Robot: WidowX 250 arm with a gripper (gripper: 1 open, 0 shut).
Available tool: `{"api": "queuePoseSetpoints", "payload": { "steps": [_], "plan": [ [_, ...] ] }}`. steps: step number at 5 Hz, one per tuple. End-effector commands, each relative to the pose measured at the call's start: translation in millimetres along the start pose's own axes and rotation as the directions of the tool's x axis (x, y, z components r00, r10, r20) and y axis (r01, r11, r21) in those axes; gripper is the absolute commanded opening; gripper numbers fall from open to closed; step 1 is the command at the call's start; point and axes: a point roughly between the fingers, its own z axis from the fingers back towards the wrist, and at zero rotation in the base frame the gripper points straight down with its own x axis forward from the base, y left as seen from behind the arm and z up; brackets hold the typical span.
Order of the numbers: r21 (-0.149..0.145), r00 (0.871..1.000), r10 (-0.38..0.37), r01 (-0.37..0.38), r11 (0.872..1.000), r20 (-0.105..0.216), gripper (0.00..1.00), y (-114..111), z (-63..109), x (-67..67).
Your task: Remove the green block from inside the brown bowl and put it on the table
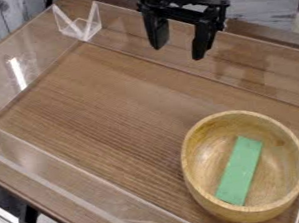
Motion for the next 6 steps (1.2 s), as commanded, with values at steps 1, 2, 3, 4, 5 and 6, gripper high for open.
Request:
{"api": "queuePoseSetpoints", "payload": {
  "steps": [1, 2, 3, 4, 5, 6],
  "plan": [
    [-0.004, 1.000, -0.023, 0.023, 1.000, -0.001, 1.00, -19, -3.0, -8.3],
    [-0.009, 0.993, -0.118, 0.118, 0.993, -0.023, 1.00, -66, -21.4, -32.2],
    [0.005, 0.974, -0.226, 0.226, 0.974, -0.008, 1.00, -117, -43.6, -58.1],
    [0.026, 0.966, -0.258, 0.257, 0.966, 0.021, 1.00, -148, -68.2, -66.7],
    [0.026, 0.963, -0.267, 0.266, 0.964, 0.029, 1.00, -144, -77.6, -62.2],
    [0.024, 0.963, -0.267, 0.266, 0.964, 0.033, 1.00, -143, -83.4, -60.4]
  ]
}}
